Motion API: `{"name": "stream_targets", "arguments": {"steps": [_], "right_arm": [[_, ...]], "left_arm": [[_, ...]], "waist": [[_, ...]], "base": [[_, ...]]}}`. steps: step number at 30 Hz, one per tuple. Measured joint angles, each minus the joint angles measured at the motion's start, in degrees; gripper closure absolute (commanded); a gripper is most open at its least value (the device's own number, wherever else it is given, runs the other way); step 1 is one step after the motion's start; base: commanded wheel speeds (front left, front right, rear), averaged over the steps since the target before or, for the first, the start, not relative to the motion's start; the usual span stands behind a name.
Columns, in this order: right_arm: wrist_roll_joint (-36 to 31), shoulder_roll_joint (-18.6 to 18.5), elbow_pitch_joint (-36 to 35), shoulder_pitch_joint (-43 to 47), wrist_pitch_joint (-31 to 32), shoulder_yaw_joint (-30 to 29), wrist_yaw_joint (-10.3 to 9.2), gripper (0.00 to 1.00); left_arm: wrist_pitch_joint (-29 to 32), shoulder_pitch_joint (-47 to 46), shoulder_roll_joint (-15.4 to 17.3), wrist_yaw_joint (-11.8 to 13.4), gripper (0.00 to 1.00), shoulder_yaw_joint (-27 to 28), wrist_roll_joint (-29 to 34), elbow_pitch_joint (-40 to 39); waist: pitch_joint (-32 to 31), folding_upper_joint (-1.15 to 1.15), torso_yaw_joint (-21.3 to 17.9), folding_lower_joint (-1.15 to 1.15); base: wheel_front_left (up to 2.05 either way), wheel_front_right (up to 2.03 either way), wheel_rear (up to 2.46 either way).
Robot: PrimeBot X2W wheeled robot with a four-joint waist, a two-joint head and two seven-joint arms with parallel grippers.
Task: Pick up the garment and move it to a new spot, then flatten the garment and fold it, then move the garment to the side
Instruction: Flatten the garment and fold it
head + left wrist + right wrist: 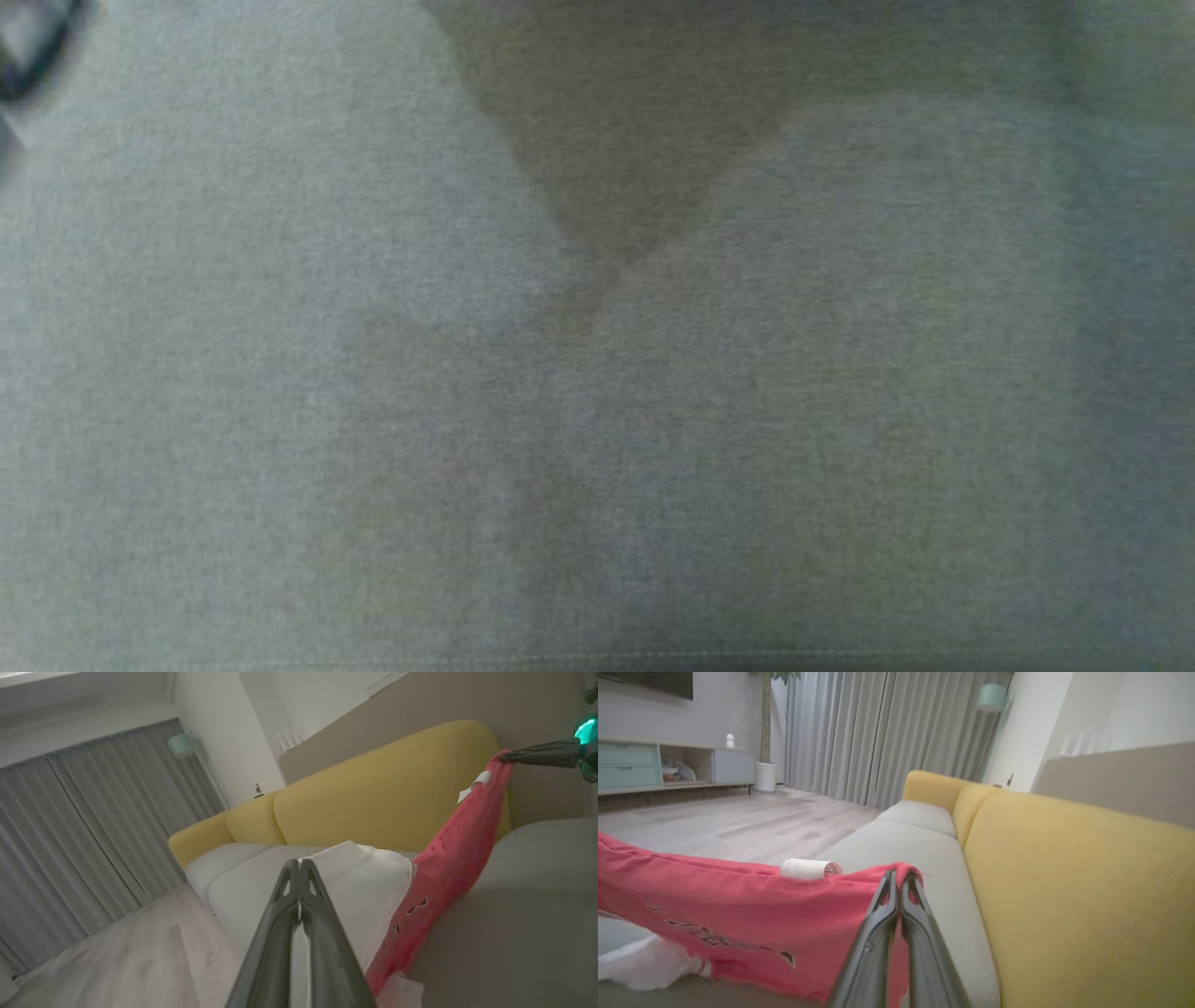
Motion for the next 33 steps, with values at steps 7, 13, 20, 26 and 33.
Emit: {"name": "stream_targets", "arguments": {"steps": [7,13,20,26,33], "right_arm": [[-0.14,-0.18,-2.32,15.05,0.01,-5.01,0.00,1.00],[-1.34,-0.20,-9.09,32.50,0.01,-12.10,0.00,1.00],[-4.52,2.35,-13.45,50.98,0.03,-18.56,0.00,1.00],[-6.30,4.38,-17.16,59.31,0.03,-21.26,0.00,1.00],[-6.98,5.94,-20.23,66.29,0.21,-23.43,0.00,1.00]], "left_arm": [[0.02,22.45,5.82,3.26,1.00,-0.71,-4.86,-11.47],[0.08,42.66,10.33,8.75,1.00,-1.26,-6.17,-21.09],[0.08,56.22,11.57,12.78,1.00,-2.87,-6.19,-28.11],[0.09,62.57,13.32,14.66,1.00,-3.78,-8.01,-31.77],[0.09,65.18,14.50,15.71,1.00,-3.67,-8.01,-33.26]], "waist": [[-1.50,0.00,0.52,-0.02],[-5.22,0.00,0.04,-0.02],[-10.85,0.00,-0.63,-0.02],[-14.39,0.01,-0.89,-0.03],[-16.49,0.01,-1.45,-0.03]], "base": [[0.00,0.00,0.00],[0.00,0.00,0.00],[0.00,0.00,0.00],[0.00,0.00,0.00],[0.00,0.00,0.00]]}}
